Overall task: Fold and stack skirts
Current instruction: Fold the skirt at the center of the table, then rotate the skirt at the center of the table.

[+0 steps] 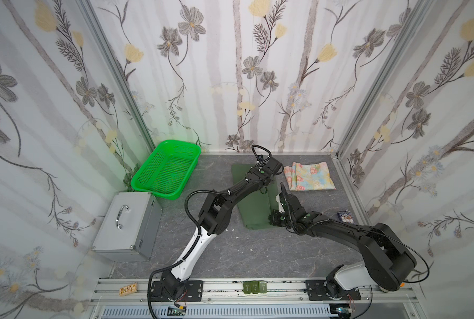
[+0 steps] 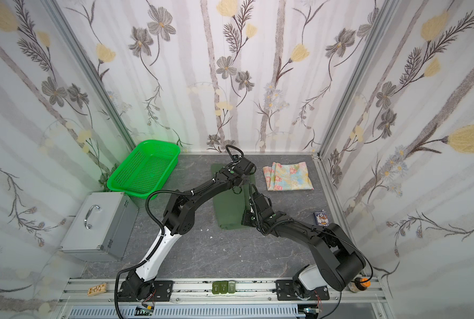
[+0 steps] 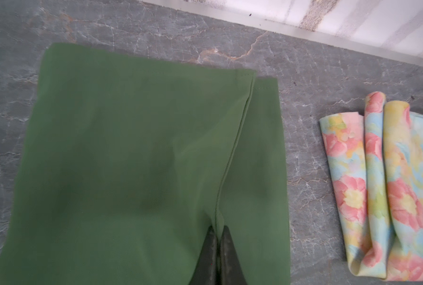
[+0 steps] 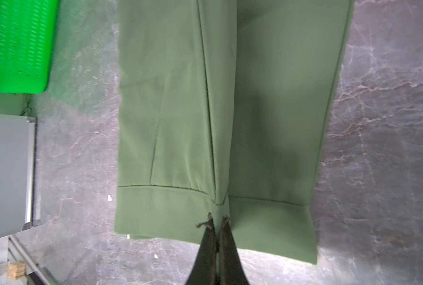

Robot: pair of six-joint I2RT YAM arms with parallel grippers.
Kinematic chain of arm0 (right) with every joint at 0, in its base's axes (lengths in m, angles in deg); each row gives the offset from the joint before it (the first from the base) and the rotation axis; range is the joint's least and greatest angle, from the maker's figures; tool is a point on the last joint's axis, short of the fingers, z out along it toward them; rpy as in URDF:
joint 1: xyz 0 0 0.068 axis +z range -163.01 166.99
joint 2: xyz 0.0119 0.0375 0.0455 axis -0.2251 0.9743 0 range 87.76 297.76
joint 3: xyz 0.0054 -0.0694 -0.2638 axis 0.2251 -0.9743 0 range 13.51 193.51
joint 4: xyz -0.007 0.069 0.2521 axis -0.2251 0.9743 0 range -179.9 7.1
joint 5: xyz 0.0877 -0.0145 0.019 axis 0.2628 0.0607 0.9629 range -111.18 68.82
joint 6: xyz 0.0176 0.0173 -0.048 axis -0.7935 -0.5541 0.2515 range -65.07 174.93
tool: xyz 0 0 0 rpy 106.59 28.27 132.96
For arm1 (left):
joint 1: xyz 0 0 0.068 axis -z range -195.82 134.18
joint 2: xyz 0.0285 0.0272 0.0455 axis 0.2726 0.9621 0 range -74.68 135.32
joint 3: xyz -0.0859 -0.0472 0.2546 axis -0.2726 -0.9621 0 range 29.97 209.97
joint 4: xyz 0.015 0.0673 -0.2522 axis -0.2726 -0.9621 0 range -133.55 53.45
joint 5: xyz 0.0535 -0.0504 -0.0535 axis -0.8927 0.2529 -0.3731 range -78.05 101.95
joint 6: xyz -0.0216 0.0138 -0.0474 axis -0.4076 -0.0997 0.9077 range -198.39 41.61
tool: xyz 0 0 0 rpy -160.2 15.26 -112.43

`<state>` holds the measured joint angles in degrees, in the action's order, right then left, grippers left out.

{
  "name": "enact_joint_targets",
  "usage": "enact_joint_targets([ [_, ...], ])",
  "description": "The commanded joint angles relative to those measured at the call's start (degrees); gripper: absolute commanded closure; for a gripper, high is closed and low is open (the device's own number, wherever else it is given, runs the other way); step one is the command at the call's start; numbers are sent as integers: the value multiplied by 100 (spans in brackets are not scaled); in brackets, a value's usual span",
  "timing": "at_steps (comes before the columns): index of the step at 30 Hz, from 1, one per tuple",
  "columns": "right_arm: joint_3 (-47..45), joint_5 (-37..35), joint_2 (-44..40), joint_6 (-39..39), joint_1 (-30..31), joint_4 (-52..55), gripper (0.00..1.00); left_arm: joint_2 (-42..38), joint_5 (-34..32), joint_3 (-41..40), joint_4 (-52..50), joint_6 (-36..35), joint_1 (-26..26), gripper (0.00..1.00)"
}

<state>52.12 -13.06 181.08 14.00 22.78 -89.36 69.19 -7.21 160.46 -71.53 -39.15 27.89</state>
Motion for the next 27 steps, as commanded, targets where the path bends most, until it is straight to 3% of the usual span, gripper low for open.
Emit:
enact_joint_targets([
  [1,-82,142,183,12,-38,304,69,85,-164,90,421,66,-59,55],
  [2,-137,137,199,-34,-63,262,69,84,-144,94,435,38,-64,49],
  [7,-281,-68,-147,-127,-128,380,56,-120,-124,92,503,-122,-98,42],
  [9,-249,-287,-597,-136,-139,639,51,-316,-154,27,524,-203,-129,41],
  [13,1,-607,-1223,-56,-140,1110,50,-776,-154,-301,567,-340,-232,44],
  [16,177,-324,-1312,151,-134,907,59,-1129,-45,-779,605,-413,-367,53],
  [18,393,-104,-948,229,-134,753,79,-1346,72,-1228,648,-442,-470,63],
  [20,736,6,-436,359,-129,715,93,-1577,91,-1756,790,-436,-549,70],
  [27,953,132,916,389,-152,438,100,-2118,654,-3211,1334,-265,-734,70],
])
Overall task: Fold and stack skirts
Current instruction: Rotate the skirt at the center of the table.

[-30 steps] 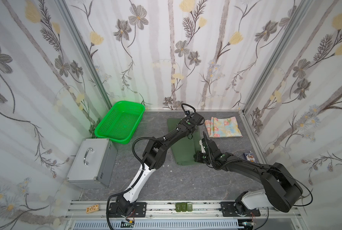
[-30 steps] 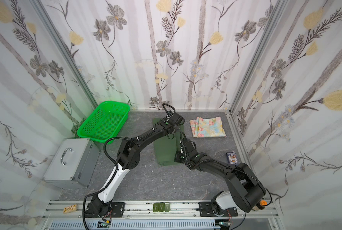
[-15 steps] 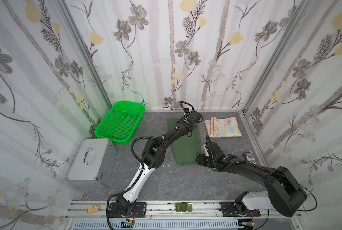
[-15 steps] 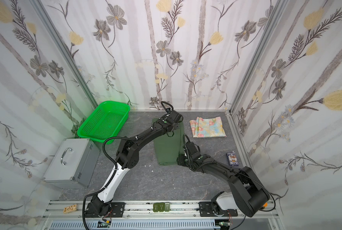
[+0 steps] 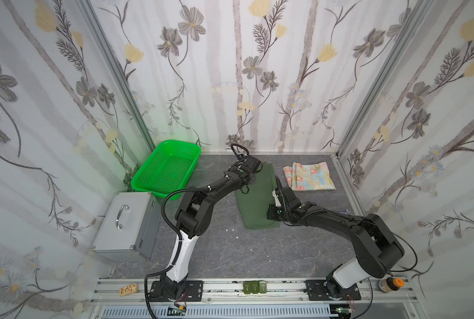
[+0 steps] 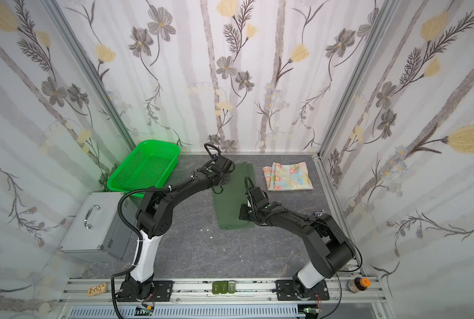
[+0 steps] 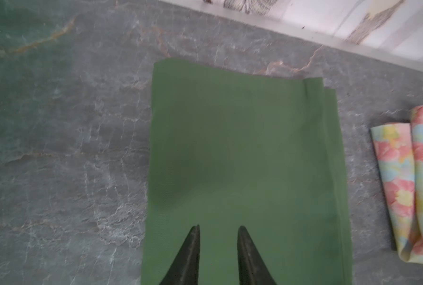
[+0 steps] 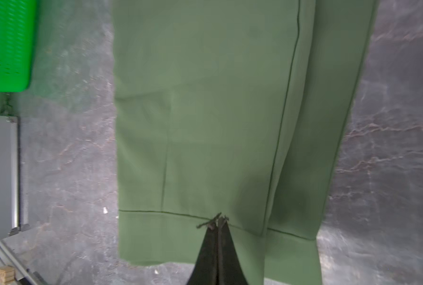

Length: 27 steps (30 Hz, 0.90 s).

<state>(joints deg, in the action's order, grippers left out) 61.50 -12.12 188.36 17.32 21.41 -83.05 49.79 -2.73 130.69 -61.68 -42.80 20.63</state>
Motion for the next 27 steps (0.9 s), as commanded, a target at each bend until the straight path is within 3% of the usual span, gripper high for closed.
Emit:
enact_joint_targets([
  [1,-57,-1,220,43,-27,-186,100,-227,232,-345,375,101,-12,69],
  [10,-233,-109,-249,-18,-29,4,97,-908,404,-1668,582,325,-4,56],
  [14,-40,-241,-658,92,-104,198,73,-1502,422,-2329,655,370,149,49],
  [15,-23,-256,-661,157,-151,202,71,-1592,421,-2437,653,376,203,49],
  [22,180,-248,-375,474,-183,372,67,-1899,240,-3245,721,597,233,43],
  [27,176,-499,-442,545,-236,438,67,-2129,501,-3494,969,605,91,37],
])
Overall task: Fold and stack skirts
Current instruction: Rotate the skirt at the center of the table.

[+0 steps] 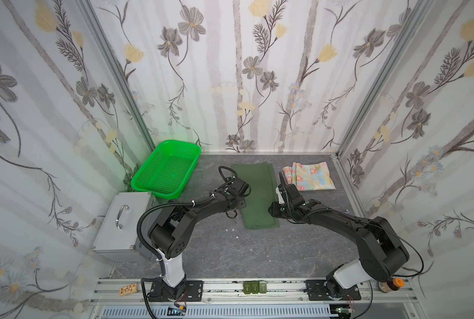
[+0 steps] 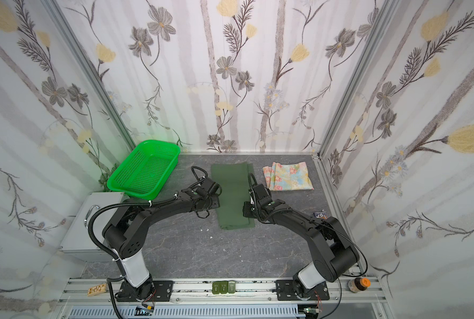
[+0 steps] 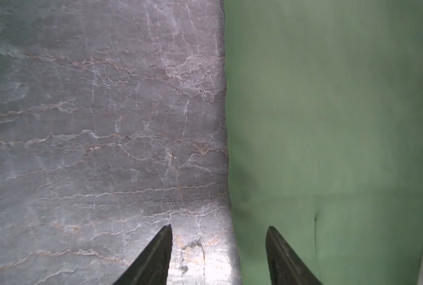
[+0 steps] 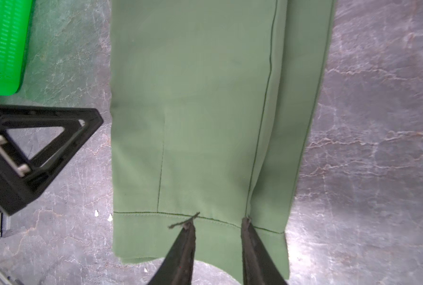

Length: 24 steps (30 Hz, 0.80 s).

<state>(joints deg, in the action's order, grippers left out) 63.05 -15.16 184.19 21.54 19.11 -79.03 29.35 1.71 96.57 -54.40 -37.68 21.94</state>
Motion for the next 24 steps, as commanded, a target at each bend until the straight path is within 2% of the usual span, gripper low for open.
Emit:
enact_joint_targets([
  [1,13,-240,-32,153,-4,75,67,-97,142,-111,280,63,-45,37],
  [5,-191,-389,-158,118,-116,65,67,-194,665,-449,642,145,-43,38],
  [6,-229,-331,-163,131,-180,7,64,-256,834,-587,790,210,-37,39],
  [8,-165,-314,-101,236,-316,-49,50,-407,1007,-825,905,329,-29,38],
  [10,-3,-341,50,331,-468,-172,44,-636,1057,-1030,936,422,40,37],
  [15,615,91,802,470,-622,-316,44,-962,1228,-1153,941,516,367,31],
  [18,791,180,1193,482,-628,-434,50,-765,1308,-1053,950,632,588,30],
  [22,851,65,1473,515,-628,-480,69,-361,1271,-939,958,880,848,36],
  [24,824,0,1524,512,-631,-483,85,-260,1173,-972,984,986,847,40],
])
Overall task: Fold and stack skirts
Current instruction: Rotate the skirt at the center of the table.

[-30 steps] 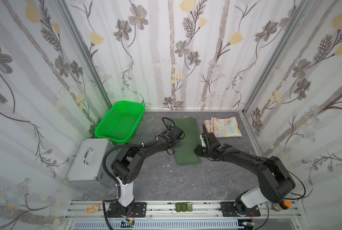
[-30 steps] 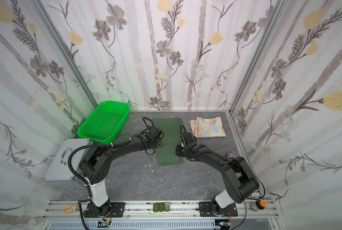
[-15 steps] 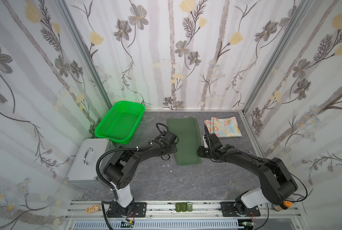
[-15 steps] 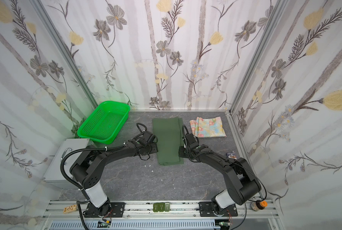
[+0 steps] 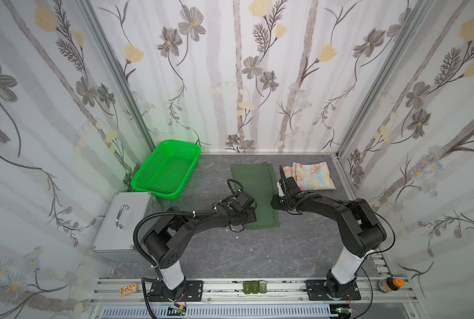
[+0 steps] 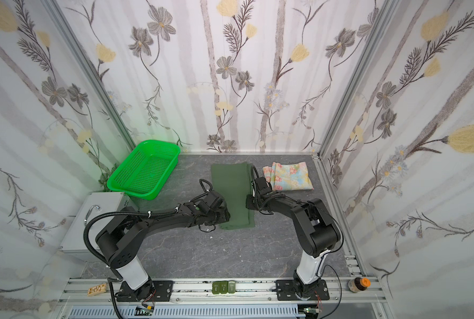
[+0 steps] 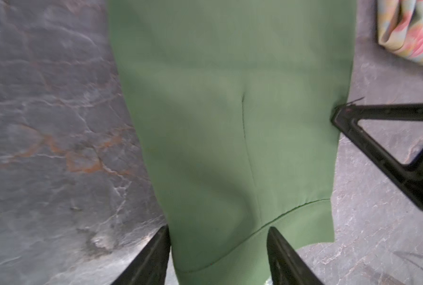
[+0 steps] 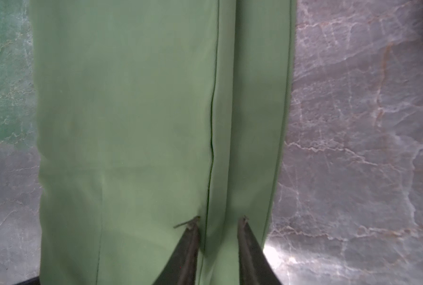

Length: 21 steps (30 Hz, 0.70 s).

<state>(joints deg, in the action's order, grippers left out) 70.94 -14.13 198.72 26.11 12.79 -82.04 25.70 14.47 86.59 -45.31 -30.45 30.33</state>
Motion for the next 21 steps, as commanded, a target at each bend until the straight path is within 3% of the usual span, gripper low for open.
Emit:
enact_joint_targets([
  [1,-1,-95,75,52,3,-188,89,129,-188,1,77,252,-1,43],
  [7,-547,93,-151,-306,115,-336,97,49,-348,-353,68,271,-357,55],
  [19,-429,244,-539,-1327,1325,207,97,-253,-545,-400,-12,-568,-1482,56],
  [21,-362,452,-525,-1529,1431,16,89,-357,-515,-359,-30,-593,-1715,55],
])
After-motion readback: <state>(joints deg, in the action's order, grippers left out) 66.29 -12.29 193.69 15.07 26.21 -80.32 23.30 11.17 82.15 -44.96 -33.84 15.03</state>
